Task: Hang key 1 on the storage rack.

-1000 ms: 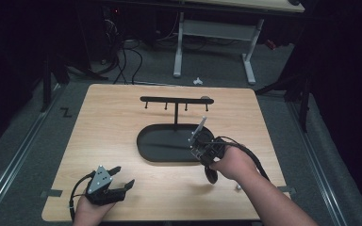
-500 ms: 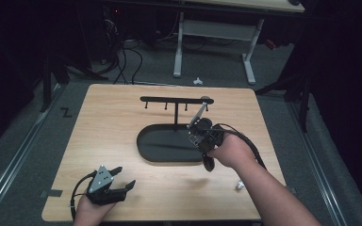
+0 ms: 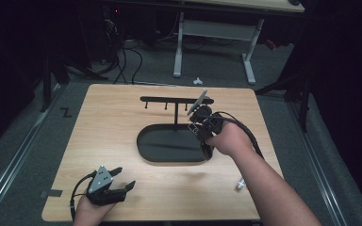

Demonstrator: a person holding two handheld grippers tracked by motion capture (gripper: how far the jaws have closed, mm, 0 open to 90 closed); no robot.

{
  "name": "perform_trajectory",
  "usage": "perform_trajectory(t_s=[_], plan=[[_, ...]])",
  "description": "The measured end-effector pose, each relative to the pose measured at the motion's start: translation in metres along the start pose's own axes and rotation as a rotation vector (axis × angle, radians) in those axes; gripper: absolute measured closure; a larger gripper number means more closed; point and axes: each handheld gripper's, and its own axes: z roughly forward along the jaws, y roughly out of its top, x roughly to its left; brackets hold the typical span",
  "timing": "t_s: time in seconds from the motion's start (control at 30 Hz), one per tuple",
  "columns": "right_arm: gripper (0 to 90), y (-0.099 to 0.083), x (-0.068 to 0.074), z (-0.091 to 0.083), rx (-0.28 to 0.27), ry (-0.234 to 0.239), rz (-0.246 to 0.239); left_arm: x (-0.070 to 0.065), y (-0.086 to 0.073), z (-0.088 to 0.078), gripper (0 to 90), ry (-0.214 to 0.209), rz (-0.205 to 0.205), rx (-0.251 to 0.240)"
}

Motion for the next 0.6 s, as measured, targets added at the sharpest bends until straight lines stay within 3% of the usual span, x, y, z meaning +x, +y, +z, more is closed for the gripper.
perform_trajectory(t_s=[0.6], plan=[[80.1,0.029,-0.011,-0.011,-0.032,-0.018,0.019,0.000,0.000,-0.001,28.7,-0.005,-0.003,-0.004]])
